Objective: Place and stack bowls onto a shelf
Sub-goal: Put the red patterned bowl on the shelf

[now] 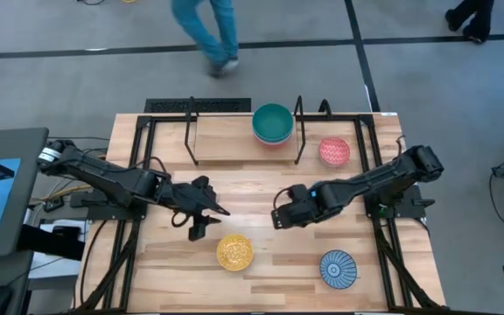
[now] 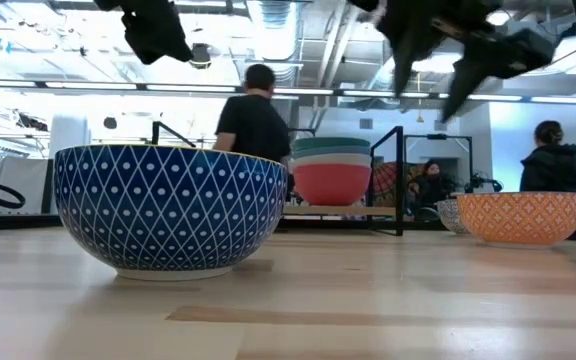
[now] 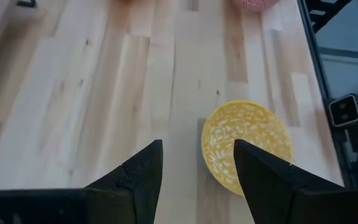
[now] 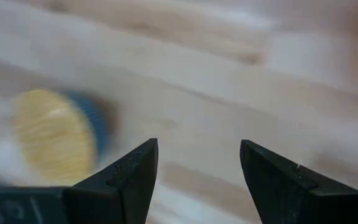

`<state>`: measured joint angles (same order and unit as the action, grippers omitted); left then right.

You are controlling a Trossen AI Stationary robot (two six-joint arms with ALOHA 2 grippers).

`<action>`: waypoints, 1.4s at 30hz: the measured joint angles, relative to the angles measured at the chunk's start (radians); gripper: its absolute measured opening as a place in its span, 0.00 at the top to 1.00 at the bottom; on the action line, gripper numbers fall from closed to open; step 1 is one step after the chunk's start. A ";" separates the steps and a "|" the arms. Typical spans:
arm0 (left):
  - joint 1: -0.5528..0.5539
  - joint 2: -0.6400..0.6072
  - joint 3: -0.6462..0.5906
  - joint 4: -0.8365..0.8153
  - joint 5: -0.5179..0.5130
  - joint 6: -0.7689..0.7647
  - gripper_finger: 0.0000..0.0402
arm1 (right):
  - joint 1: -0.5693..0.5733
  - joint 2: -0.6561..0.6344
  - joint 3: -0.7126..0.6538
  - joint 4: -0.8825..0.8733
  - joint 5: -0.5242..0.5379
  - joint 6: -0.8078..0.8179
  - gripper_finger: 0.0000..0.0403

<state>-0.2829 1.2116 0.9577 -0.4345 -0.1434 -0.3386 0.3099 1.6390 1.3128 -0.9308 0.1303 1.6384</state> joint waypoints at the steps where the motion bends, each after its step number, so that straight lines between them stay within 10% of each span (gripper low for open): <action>1: 0.007 -0.003 0.000 0.000 0.001 0.005 0.55 | -0.003 0.003 0.000 -0.043 -0.001 0.010 0.37; 14: 0.103 -0.001 0.000 -0.040 0.027 0.089 0.55 | -0.225 -0.065 -0.064 -0.449 -0.030 -0.231 0.37; 28: 0.478 0.117 0.001 0.033 0.088 0.107 0.55 | -0.734 -0.470 -0.519 -0.205 0.082 -0.308 0.37; 42: 0.649 0.149 0.001 0.117 0.109 0.018 0.55 | -1.132 -0.405 -0.681 0.164 0.081 -0.521 0.42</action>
<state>0.3660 1.3605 0.9585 -0.3171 -0.0349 -0.3203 -0.8219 1.2340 0.6316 -0.7671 0.2115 1.1172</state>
